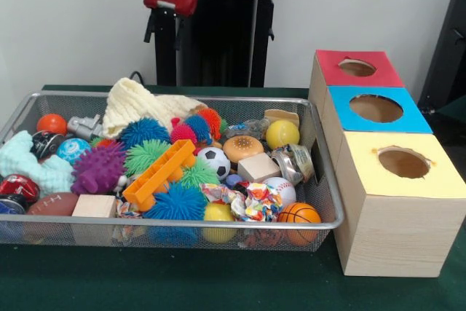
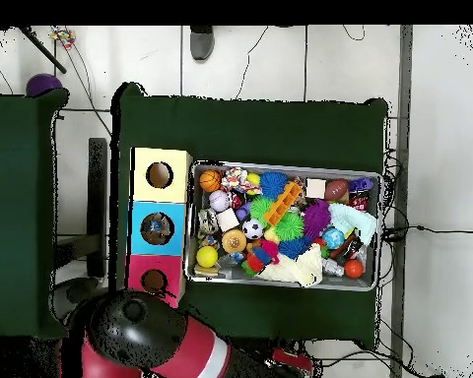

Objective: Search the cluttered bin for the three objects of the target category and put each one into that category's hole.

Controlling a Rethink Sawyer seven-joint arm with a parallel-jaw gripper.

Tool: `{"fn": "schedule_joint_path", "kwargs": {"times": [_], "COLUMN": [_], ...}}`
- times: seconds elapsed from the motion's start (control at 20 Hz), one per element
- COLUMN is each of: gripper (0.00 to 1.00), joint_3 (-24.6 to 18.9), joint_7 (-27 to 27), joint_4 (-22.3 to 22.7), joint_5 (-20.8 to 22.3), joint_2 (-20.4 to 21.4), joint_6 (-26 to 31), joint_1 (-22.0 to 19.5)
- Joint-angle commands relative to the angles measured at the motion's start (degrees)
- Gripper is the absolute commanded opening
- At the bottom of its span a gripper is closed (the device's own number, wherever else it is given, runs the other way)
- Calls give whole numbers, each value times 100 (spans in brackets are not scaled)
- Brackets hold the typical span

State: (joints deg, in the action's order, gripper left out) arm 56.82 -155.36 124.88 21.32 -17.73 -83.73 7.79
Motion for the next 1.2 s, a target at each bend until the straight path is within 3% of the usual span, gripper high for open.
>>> {"fn": "schedule_joint_path", "kwargs": {"times": [0.05, 0.4, 0.7, 0.95, 1.2], "gripper": [100, 100, 100, 100, 100], "joint_3": [-1785, -1862, -1992, -2131, -2220], "joint_7": [346, 247, 175, -88, -239], "joint_4": [-245, -72, 245, 138, -102], "joint_5": [52, -38, -1212, -1457, -1465], "joint_2": [-544, -153, -481, -657, -847], "joint_6": [653, 1111, -40, -207, -57], "joint_1": [647, 1722, 2503, 2860, 2919]}}
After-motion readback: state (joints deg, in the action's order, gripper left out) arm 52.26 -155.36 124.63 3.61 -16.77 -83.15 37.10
